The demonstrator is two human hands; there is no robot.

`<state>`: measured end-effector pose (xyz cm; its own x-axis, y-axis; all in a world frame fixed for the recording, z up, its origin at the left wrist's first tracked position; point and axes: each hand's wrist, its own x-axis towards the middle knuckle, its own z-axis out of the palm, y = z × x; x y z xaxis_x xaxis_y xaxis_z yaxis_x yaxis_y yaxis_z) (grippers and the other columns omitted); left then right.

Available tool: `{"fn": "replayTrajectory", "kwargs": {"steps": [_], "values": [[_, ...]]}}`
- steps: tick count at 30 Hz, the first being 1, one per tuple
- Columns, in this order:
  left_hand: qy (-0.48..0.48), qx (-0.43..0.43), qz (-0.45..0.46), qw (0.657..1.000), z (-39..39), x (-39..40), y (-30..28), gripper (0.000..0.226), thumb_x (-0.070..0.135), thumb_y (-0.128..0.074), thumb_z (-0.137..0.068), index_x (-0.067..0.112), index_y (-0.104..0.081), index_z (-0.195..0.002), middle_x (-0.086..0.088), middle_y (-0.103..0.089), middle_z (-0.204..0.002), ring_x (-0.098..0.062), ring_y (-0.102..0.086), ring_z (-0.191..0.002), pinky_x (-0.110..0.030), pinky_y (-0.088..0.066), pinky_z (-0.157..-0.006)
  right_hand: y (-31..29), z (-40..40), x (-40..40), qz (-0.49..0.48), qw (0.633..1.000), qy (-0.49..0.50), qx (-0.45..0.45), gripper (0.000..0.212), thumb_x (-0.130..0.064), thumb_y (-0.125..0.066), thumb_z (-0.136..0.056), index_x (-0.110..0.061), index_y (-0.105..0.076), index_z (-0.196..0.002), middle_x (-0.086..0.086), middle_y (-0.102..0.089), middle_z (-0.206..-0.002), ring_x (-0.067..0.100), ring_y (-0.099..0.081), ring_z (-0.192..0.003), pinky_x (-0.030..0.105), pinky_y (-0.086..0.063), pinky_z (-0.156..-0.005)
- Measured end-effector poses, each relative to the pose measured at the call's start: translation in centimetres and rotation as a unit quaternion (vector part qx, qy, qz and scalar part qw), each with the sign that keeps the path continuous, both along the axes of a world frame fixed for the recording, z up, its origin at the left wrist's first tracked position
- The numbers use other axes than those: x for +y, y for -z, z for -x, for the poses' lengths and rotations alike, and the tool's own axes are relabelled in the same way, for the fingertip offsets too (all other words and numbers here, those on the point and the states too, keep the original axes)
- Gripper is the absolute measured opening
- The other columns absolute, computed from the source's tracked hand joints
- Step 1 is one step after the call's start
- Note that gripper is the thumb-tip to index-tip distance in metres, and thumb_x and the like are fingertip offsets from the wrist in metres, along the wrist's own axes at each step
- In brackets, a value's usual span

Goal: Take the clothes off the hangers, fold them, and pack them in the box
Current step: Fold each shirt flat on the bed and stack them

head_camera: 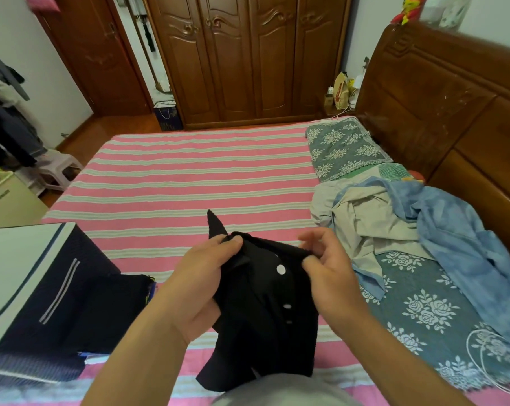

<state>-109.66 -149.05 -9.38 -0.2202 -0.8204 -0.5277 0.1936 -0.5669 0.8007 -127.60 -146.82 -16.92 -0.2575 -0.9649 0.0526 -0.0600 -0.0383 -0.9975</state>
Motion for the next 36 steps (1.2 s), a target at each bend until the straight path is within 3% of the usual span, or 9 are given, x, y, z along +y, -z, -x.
{"fn": "replayTrajectory", "kwargs": {"steps": [2, 5, 8, 14, 20, 23, 27, 31, 36], "values": [[0.001, 0.006, -0.019, 1.000, 0.0, 0.1, 0.0, 0.030, 0.019, -0.055, -0.103, -0.004, -0.068, -0.116, -0.022, -0.075, -0.104, -0.031, -0.075, -0.085, -0.038, -0.058, -0.074, -0.2, 0.1, -0.1, 0.031, 0.999, 0.001, 0.015, 0.036, -0.006, -0.062, -0.093, -0.041, -0.055, -0.098, -0.013, -0.056, -0.080, 0.008, -0.055, -0.073, 0.026, -0.047, -0.071], [0.000, -0.005, -0.026, 1.000, -0.3, 0.2, 0.2, 0.029, 0.020, -0.053, -0.103, -0.002, -0.070, -0.113, -0.021, -0.075, -0.098, -0.029, -0.075, -0.079, -0.036, -0.058, -0.070, -0.2, 1.2, -0.3, 0.137, 0.948, -0.028, 0.285, 0.040, -0.008, -0.075, -0.085, -0.034, -0.051, -0.102, -0.017, -0.050, -0.096, 0.002, -0.056, -0.087, 0.016, -0.046, -0.076], [-0.016, -0.018, -0.023, 0.999, -0.7, -0.1, 0.3, 0.028, 0.019, -0.055, -0.103, -0.003, -0.069, -0.111, -0.019, -0.076, -0.094, -0.027, -0.075, -0.073, -0.032, -0.060, -0.064, 0.1, 2.6, -0.9, 0.200, 0.903, -0.021, 0.380, 0.029, 0.002, -0.074, -0.082, -0.019, -0.061, -0.096, -0.008, -0.054, -0.096, 0.007, -0.057, -0.083, 0.027, -0.052, -0.070], [-0.020, -0.046, 0.003, 0.999, -0.8, -0.3, 0.5, 0.027, 0.019, -0.056, -0.102, -0.004, -0.067, -0.112, -0.021, -0.075, -0.098, -0.029, -0.074, -0.079, -0.040, -0.058, -0.079, -1.4, 3.4, -0.6, -0.045, 0.987, -0.045, 0.147, 0.026, -0.004, -0.070, -0.090, -0.028, -0.074, -0.082, -0.010, -0.075, -0.084, 0.004, -0.070, -0.086, 0.026, -0.054, -0.083], [0.001, -0.095, 0.035, 0.995, -0.4, -0.3, 0.8, 0.023, 0.017, -0.054, -0.104, 0.000, -0.068, -0.110, -0.021, -0.075, -0.096, -0.031, -0.074, -0.083, -0.043, -0.058, -0.082, -3.2, 4.0, -0.6, -0.167, 0.936, -0.206, -0.232, 0.024, -0.008, -0.052, -0.099, -0.014, -0.073, -0.090, 0.013, -0.065, -0.086, 0.023, -0.062, -0.077, 0.035, -0.050, -0.072], [-0.002, -0.080, 0.020, 0.997, -0.3, -0.3, 0.5, 0.022, 0.015, -0.055, -0.103, -0.001, -0.070, -0.108, -0.020, -0.075, -0.094, -0.030, -0.073, -0.080, -0.039, -0.057, -0.076, -3.1, 3.8, -0.4, -0.176, 0.932, -0.247, -0.197, 0.019, -0.021, -0.065, -0.092, -0.013, -0.068, -0.110, 0.018, -0.070, -0.101, 0.026, -0.068, -0.089, 0.037, -0.056, -0.080], [-0.021, -0.068, 0.009, 0.997, -0.7, -0.5, 0.4, 0.025, 0.016, -0.058, -0.101, -0.006, -0.067, -0.111, -0.020, -0.074, -0.092, -0.032, -0.072, -0.079, -0.041, -0.055, -0.080, -2.8, 3.6, -0.1, -0.101, 0.972, -0.210, 0.025, 0.023, -0.002, -0.074, -0.087, -0.024, -0.067, -0.090, 0.010, -0.069, -0.095, 0.018, -0.068, -0.084, 0.031, -0.054, -0.077], [-0.019, -0.063, 0.006, 0.998, -0.8, -0.6, 0.4, 0.028, 0.016, -0.057, -0.102, -0.008, -0.064, -0.114, -0.019, -0.074, -0.091, -0.030, -0.072, -0.077, -0.040, -0.056, -0.077, -3.2, 3.4, -0.1, -0.098, 0.981, -0.170, 0.000, 0.020, -0.015, -0.067, -0.095, -0.023, -0.072, -0.077, -0.002, -0.067, -0.075, 0.007, -0.062, -0.070, 0.020, -0.048, -0.067], [-0.006, -0.050, -0.012, 0.999, -0.6, -0.3, 0.4, 0.028, 0.018, -0.054, -0.104, -0.003, -0.067, -0.116, -0.021, -0.076, -0.102, -0.031, -0.075, -0.083, -0.038, -0.060, -0.075, -3.3, 2.7, 0.2, -0.124, 0.966, -0.200, -0.109, 0.014, -0.031, -0.067, -0.087, -0.021, -0.074, -0.080, 0.003, -0.067, -0.082, 0.014, -0.063, -0.078, 0.033, -0.047, -0.080]]}}
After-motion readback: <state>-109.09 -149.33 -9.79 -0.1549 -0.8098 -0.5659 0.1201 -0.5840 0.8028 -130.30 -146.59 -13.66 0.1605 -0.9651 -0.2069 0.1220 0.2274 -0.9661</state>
